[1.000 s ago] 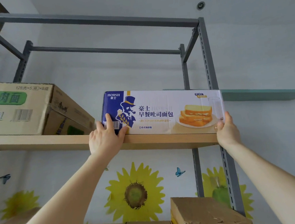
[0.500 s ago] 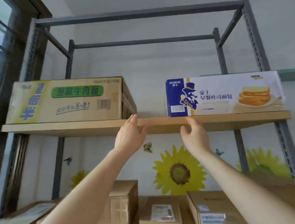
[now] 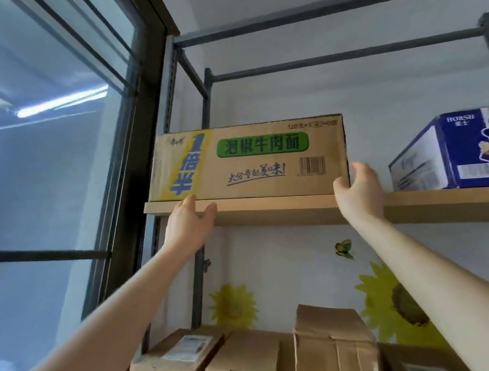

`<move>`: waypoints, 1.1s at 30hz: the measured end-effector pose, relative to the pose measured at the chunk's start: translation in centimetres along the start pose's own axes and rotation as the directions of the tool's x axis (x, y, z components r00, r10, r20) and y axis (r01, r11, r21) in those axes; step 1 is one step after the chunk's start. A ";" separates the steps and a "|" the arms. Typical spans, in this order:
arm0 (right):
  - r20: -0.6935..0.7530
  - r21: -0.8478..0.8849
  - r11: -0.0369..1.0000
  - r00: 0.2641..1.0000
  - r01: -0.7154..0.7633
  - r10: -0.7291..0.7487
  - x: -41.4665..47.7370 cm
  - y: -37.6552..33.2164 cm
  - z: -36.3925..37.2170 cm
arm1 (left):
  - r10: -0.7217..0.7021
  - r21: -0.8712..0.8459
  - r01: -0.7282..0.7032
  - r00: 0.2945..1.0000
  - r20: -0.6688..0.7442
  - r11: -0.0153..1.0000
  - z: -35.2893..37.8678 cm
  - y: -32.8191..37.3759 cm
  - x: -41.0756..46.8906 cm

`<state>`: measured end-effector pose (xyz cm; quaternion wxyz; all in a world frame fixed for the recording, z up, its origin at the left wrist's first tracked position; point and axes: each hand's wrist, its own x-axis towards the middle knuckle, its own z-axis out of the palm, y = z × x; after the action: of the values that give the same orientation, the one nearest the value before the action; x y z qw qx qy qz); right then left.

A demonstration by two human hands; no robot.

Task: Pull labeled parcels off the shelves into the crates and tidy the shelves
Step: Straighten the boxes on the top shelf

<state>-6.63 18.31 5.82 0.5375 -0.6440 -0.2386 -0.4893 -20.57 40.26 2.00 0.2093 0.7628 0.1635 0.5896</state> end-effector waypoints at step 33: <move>-0.210 0.159 0.975 0.960 -0.156 0.188 -3.2 -13.4 -2.2 | -0.128 -0.432 0.038 0.975 -0.181 0.901 -9.3 -11.0 8.7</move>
<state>-19.93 21.09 9.03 0.6455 -0.5637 -0.1535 -0.4919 -27.43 55.15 5.62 0.3779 0.6262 0.0840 0.6768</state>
